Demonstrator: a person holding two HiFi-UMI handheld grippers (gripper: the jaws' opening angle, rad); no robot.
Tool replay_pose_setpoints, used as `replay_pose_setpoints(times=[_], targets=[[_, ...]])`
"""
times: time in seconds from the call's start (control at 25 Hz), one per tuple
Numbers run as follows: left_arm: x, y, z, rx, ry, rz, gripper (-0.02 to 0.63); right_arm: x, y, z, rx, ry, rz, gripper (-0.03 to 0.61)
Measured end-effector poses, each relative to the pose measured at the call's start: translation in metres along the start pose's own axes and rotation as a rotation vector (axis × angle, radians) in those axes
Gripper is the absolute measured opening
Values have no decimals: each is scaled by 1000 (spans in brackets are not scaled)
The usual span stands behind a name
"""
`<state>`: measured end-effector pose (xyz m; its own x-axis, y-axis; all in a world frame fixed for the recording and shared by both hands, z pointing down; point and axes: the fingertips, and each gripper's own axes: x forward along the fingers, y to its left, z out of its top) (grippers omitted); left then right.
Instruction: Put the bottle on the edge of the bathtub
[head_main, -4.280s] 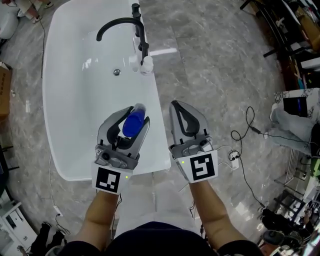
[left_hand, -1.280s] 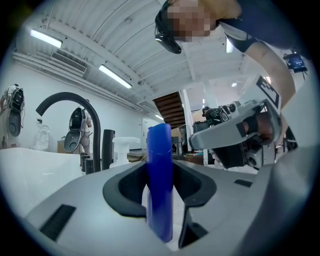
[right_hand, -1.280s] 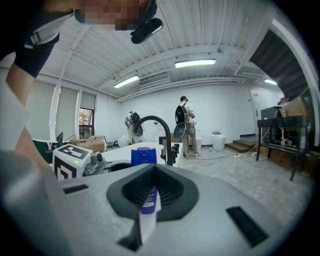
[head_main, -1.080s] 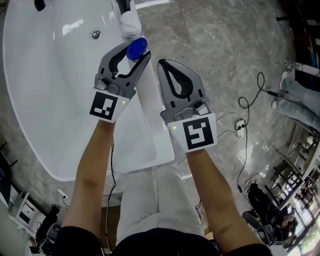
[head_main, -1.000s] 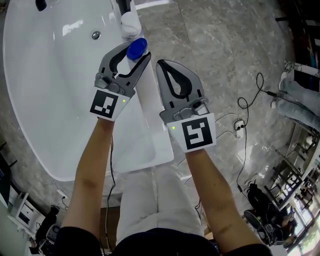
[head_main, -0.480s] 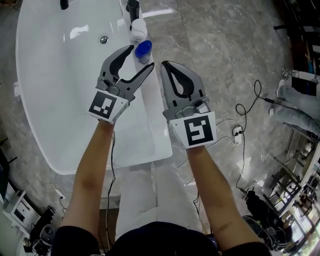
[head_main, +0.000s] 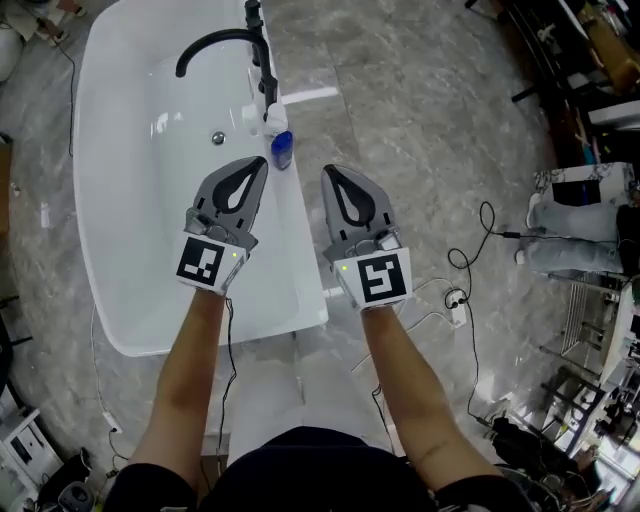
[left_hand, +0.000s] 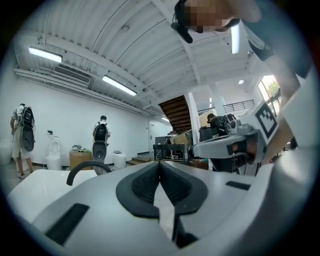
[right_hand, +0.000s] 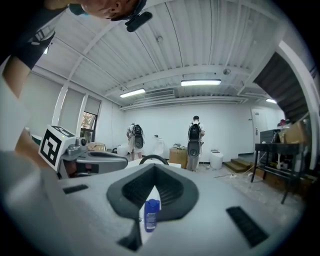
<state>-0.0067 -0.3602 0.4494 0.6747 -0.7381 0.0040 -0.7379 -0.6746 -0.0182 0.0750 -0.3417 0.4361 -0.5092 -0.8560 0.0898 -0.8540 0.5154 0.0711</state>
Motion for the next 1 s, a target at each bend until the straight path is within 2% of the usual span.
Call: replay_pose_setpoints(times=[0.24,0.48,0.64,0.8,1.0], targets=[[-47,-32,91,8,-46,46,3,-47,8,60,-1,-18,-28,0],[-105,-61,162,26,-59,195,3,-98,21,128,-22,-65,-14,0],[-136,-80,206,75,-76,296,2,-135,22,163,18,-104,-23,0],[-158,-105,238,134,-107,343,2,-169,20,188,-3,-142,-27,0],[-181,-127,259,113,-140,391,2,-198,21,210,-29,-175,-22,0]])
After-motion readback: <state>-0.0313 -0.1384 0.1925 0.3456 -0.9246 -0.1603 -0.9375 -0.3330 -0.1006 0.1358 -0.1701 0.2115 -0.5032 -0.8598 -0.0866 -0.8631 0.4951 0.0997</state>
